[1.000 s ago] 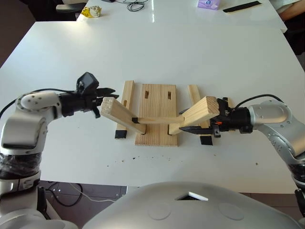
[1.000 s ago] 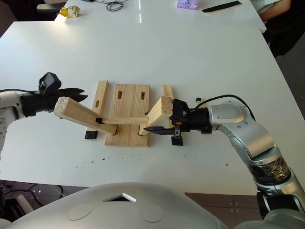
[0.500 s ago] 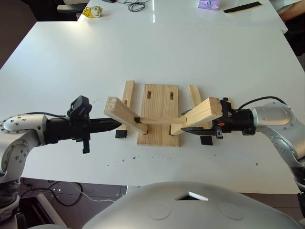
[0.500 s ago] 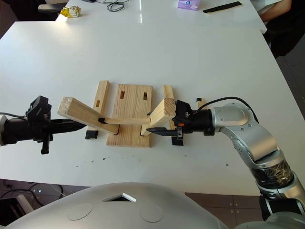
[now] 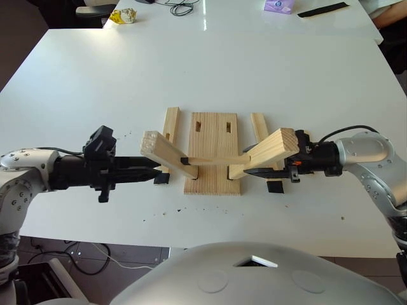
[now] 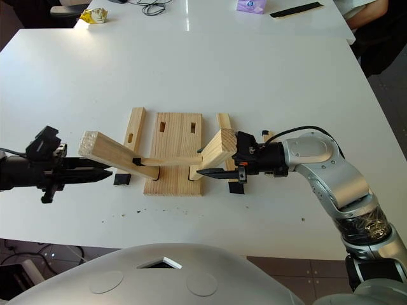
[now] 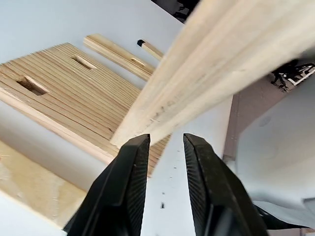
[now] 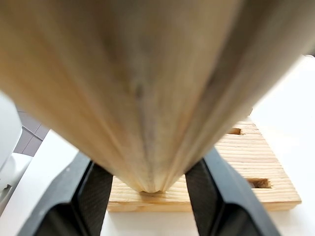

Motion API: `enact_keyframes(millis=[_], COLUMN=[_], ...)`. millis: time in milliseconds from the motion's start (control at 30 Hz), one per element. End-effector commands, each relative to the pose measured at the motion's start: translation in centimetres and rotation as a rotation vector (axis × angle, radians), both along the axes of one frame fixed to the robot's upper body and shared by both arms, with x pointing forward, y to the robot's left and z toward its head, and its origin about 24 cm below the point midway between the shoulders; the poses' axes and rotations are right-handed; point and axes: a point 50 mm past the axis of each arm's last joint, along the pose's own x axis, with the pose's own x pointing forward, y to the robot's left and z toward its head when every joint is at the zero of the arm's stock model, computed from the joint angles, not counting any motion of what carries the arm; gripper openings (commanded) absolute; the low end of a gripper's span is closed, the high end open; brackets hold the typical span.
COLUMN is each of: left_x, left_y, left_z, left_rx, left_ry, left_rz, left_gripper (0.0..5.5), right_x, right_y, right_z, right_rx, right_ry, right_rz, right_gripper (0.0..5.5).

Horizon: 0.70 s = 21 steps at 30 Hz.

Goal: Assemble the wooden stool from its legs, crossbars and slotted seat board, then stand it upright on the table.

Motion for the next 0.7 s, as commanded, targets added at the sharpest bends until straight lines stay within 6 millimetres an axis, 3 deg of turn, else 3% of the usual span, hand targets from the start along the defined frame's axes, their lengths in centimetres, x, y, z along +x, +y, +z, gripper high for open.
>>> enact_keyframes(millis=[33,700], left_x=[1.0,2.0], left_y=[1.0,-2.9], left_z=[0.9,1.3], left_rx=[-0.010,-0.079], left_ry=[-0.011,-0.031], left_rz=[0.034,-0.118], left_gripper=[1.22,1.22], right_x=[0.0,0.0], right_y=[-1.1,-0.4], right_z=[-1.2,-1.2], right_rx=[-0.104,-0.104], right_ry=[0.050,0.060], right_rz=[-0.034,0.007], right_gripper=[2.04,2.04])
